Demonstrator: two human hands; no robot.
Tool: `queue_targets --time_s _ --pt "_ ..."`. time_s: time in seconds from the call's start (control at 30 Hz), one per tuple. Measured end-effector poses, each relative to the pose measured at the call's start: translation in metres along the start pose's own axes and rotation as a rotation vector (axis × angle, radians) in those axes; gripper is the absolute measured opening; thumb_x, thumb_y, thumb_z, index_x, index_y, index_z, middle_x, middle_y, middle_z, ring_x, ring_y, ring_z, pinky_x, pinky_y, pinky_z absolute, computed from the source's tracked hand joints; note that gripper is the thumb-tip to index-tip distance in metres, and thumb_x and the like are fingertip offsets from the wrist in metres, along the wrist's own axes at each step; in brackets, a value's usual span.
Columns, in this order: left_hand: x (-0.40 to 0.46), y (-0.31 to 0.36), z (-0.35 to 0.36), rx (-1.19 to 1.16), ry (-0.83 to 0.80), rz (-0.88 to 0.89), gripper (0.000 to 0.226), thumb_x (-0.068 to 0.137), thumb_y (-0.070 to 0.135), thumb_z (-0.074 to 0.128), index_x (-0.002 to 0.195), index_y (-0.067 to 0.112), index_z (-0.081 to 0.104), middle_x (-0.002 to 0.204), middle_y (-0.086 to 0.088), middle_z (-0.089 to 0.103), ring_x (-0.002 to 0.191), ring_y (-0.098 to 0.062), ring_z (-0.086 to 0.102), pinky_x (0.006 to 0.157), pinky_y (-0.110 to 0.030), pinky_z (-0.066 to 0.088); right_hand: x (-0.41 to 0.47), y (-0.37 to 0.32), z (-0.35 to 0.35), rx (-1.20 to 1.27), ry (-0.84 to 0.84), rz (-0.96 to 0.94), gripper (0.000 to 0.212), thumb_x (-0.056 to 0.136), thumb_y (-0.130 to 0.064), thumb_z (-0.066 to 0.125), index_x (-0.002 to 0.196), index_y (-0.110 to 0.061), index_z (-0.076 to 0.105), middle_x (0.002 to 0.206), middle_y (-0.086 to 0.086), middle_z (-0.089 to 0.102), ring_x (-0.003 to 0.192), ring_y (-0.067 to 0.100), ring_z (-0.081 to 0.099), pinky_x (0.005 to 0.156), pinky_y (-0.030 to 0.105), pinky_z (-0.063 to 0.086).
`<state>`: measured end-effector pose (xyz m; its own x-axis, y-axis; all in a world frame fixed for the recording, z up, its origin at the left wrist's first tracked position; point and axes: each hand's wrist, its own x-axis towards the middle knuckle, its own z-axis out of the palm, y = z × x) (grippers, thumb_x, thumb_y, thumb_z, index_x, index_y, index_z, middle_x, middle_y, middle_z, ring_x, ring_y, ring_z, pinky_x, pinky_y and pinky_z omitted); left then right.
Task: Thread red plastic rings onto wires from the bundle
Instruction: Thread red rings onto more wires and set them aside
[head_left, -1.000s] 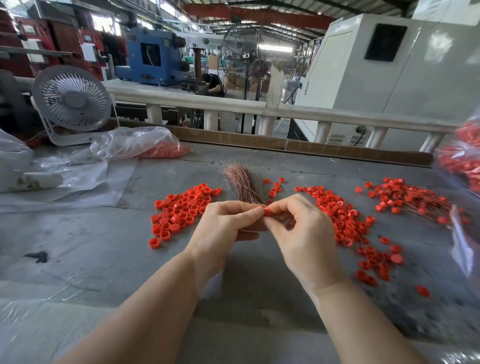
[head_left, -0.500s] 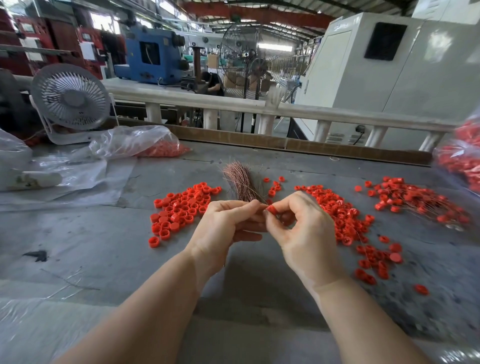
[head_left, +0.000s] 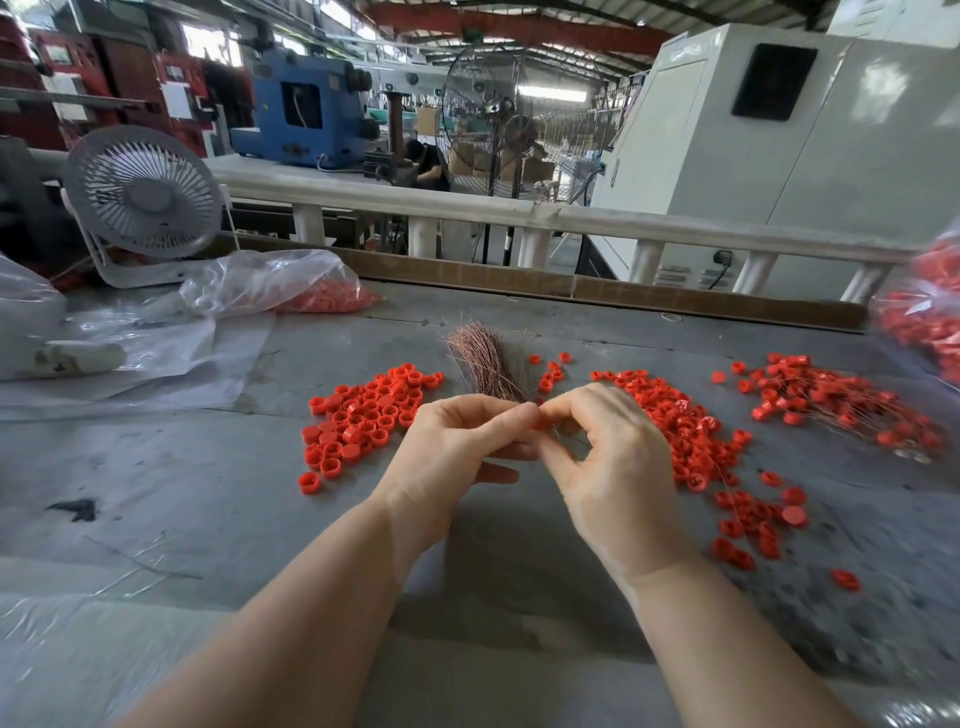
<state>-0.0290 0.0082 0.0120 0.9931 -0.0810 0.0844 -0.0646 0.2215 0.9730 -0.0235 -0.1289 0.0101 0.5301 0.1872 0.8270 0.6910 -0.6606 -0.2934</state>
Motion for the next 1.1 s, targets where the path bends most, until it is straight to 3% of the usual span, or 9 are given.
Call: queue_targets --time_s 0.07,0.2,0.37,0.5,0.7,0.93,1.1 --pt "0.0011 -0.0012 -0.0001 0.011 0.011 0.015 0.022 0.059 0.033 0.071 0.072 0.015 0.072 0.07 -0.005 0.07 0.066 -0.011 0.066 0.053 -0.018 0.05 -0.0008 -0.0019 0.0002 0.027 0.019 0.025 0.019 0.071 -0.007 0.075 0.083 -0.009 0.061 0.073 -0.002 0.061 0.068 0.021 0.058 0.065 0.044 0.05" --pt "0.0027 -0.0022 -0.0021 -0.063 -0.005 -0.002 0.018 0.064 0.024 0.069 0.079 0.016 0.073 0.075 -0.004 0.071 0.067 -0.009 0.065 0.055 -0.018 0.051 -0.0022 -0.0019 0.0014 0.014 0.04 0.068 0.03 0.067 -0.01 0.081 0.09 -0.011 0.063 0.079 -0.004 0.063 0.072 0.016 0.059 0.076 0.036 0.043" --pt "0.0036 -0.0023 -0.0022 -0.22 -0.023 -0.039 0.016 0.076 0.009 0.061 0.089 0.014 0.07 0.072 -0.002 0.071 0.062 -0.007 0.067 0.054 -0.017 0.052 0.0004 0.0009 -0.0005 -0.026 0.065 0.038 0.006 0.075 -0.012 0.071 0.077 -0.012 0.066 0.078 -0.003 0.064 0.076 0.02 0.061 0.074 0.039 0.043" --pt "0.0035 -0.0012 -0.001 -0.328 -0.049 -0.057 0.022 0.087 -0.002 0.05 0.092 0.009 0.068 0.072 -0.005 0.071 0.063 -0.008 0.068 0.059 -0.017 0.055 0.0001 0.0007 -0.0014 -0.025 0.061 0.026 0.005 0.075 -0.008 0.07 0.073 -0.011 0.066 0.076 -0.002 0.064 0.075 0.02 0.06 0.071 0.042 0.045" --pt "0.0029 -0.0007 0.0005 -0.325 -0.053 -0.052 0.019 0.068 0.008 0.061 0.084 0.008 0.071 0.07 -0.007 0.071 0.061 -0.009 0.067 0.058 -0.017 0.055 0.0004 0.0003 -0.0012 -0.005 0.066 0.037 0.006 0.077 -0.014 0.068 0.073 -0.012 0.066 0.075 -0.003 0.063 0.075 0.019 0.06 0.071 0.04 0.045" --pt "0.0035 -0.0015 0.0 -0.293 -0.059 -0.032 0.018 0.069 0.012 0.062 0.082 0.008 0.073 0.07 -0.006 0.07 0.062 -0.008 0.066 0.061 -0.017 0.055 0.0024 0.0028 0.0015 0.146 0.077 0.132 0.012 0.081 -0.017 0.063 0.071 -0.013 0.064 0.072 -0.007 0.059 0.07 0.015 0.056 0.066 0.044 0.047" --pt "0.0036 -0.0001 0.0003 -0.341 -0.099 -0.044 0.021 0.07 0.007 0.061 0.087 0.006 0.074 0.081 -0.009 0.073 0.071 -0.011 0.069 0.063 -0.017 0.055 0.0035 0.005 0.0021 0.245 0.077 0.255 0.012 0.081 -0.019 0.061 0.072 -0.012 0.065 0.07 -0.005 0.059 0.068 0.009 0.054 0.066 0.03 0.046"
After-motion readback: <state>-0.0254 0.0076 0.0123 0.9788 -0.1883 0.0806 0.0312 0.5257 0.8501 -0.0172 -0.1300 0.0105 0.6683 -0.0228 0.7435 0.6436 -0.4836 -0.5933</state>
